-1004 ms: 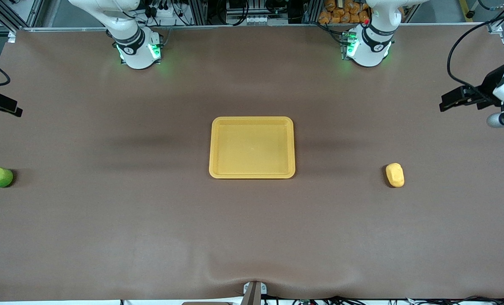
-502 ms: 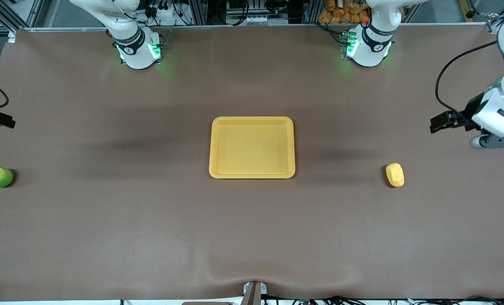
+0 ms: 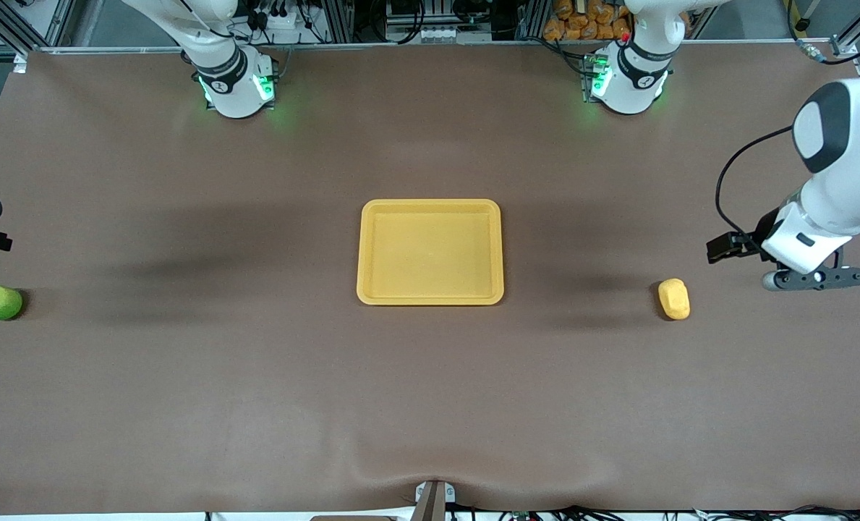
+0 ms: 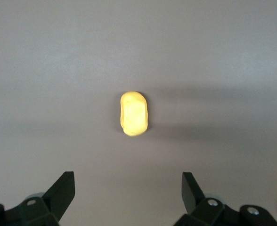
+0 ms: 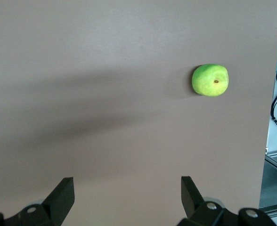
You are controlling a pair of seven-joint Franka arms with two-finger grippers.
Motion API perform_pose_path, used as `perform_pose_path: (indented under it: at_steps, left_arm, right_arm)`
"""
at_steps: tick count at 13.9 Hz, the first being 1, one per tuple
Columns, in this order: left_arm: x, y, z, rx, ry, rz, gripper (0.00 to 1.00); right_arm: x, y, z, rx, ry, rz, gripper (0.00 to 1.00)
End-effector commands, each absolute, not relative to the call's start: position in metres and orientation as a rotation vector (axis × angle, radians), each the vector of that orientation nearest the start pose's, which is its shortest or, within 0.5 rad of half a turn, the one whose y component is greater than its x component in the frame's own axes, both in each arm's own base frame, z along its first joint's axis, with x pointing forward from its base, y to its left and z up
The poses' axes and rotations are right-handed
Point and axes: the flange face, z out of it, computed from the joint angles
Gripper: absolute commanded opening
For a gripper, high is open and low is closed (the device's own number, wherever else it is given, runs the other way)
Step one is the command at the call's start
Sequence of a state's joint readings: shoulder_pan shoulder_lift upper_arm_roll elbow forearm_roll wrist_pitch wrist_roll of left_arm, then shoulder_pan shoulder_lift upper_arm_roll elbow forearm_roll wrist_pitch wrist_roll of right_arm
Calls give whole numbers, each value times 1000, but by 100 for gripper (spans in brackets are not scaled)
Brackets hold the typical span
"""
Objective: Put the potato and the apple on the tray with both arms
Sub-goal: 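Move the left gripper down over the yellow potato while the right gripper reaches the apple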
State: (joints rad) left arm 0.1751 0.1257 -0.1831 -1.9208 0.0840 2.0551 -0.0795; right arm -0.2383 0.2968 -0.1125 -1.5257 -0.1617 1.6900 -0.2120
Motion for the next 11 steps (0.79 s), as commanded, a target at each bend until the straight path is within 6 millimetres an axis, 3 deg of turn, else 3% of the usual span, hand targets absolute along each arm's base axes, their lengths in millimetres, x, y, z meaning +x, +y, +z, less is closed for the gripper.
perform_pose_path:
  at_steps: [1, 4, 6, 7, 11]
  left_arm:
    - [594, 9, 401, -3085, -54, -18, 100]
    - [601, 10, 380, -3094, -66, -12, 100]
    - [605, 33, 366, -3099, -132, -26, 100]
    - [607, 35, 358, -3104, -138, -24, 100]
    - [612, 35, 334, -3110, -227, -19, 100]
  right_arm:
    - [606, -256, 464, -3315, 92, 262, 100]
    - [607, -276, 445, -3320, 71, 268, 100]
    - [608, -292, 437, -3328, 94, 237, 100]
    - [607, -299, 434, -3334, 104, 221, 100]
    - [612, -334, 408, -3363, -69, 145, 100]
